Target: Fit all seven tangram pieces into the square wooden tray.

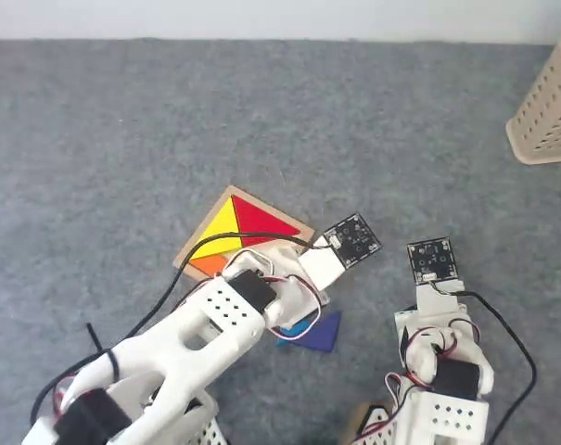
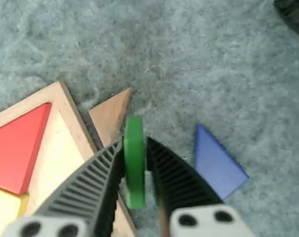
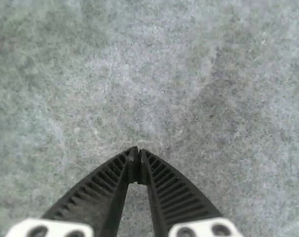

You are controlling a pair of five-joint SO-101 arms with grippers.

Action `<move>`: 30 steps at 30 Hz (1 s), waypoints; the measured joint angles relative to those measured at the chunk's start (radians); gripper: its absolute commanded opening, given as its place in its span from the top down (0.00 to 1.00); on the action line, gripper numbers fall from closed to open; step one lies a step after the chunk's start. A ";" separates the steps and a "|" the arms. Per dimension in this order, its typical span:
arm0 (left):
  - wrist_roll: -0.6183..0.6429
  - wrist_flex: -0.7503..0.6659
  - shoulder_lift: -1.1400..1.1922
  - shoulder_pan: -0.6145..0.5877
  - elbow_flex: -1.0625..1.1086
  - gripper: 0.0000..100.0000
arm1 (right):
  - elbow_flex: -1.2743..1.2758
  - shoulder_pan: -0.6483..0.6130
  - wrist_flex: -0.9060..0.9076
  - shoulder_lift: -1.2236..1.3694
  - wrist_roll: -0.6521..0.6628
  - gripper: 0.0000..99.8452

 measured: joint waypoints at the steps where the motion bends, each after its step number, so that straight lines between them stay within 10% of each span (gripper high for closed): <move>1: 0.000 0.000 0.000 -0.002 0.000 0.82 | 0.000 0.000 0.000 0.000 0.000 0.99; 30: -0.183 0.026 0.414 -0.100 -0.362 0.83 | 0.000 0.000 0.000 0.000 0.000 0.99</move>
